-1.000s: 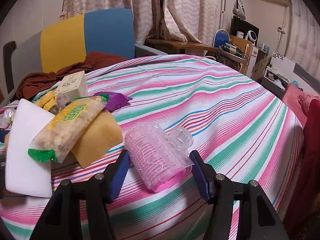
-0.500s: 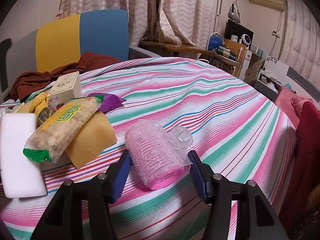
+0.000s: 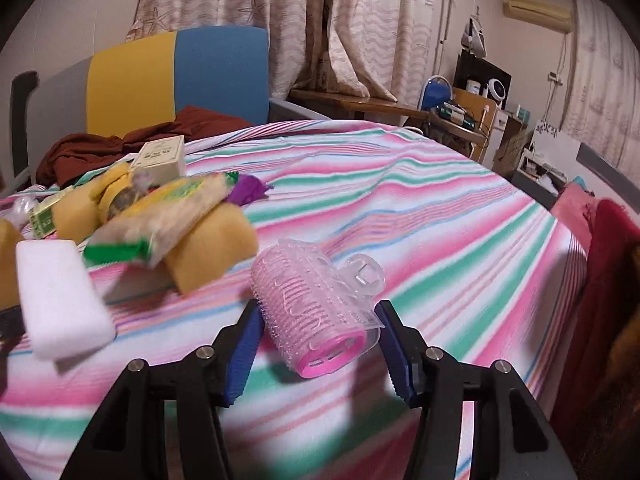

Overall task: Organize objects
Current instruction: 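Carry the curler and sponge to the gold tray and release them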

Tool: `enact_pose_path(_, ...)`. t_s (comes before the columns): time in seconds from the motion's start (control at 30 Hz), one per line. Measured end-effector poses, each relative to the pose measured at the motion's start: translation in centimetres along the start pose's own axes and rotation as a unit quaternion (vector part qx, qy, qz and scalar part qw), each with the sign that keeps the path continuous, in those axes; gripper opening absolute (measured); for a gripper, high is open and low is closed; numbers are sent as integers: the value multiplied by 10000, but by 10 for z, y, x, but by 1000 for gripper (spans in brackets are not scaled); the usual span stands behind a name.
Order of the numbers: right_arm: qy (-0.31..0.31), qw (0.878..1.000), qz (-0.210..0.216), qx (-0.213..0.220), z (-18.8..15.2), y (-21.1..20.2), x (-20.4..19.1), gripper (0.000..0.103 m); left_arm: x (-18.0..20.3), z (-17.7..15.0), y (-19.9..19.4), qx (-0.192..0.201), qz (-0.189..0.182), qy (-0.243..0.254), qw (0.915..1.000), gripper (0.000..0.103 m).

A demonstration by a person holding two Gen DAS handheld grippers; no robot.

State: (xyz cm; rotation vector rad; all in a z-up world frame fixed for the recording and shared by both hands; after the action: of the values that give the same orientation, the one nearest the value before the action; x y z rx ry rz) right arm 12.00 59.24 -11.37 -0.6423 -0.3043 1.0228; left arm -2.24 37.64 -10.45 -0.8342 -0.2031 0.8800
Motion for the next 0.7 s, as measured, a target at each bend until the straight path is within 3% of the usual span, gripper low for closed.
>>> enact_pose_path(0.13, 452, 9989, 141, 41, -12, -13, 6, 55, -2, -6, -5, 23, 8, -2, 10000, 49)
enact_pose_path(0.7, 683, 9953, 675, -92, -21, -45, -48, 54, -10, -28, -26, 16, -160, -145, 9998, 49)
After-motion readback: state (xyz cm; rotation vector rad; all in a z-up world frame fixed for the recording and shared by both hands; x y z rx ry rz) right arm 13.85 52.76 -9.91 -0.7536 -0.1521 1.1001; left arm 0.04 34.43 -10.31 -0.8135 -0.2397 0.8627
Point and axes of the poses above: each gripper's, at about its wrist camera, not at the fingertips, and y roughly the way its jaws point, x to its right, z to its top, the point moved 2 cm from there along y, roughly the way its jaws point, and after that the axes turned 13 degrees about z, right-handed, at the moved point
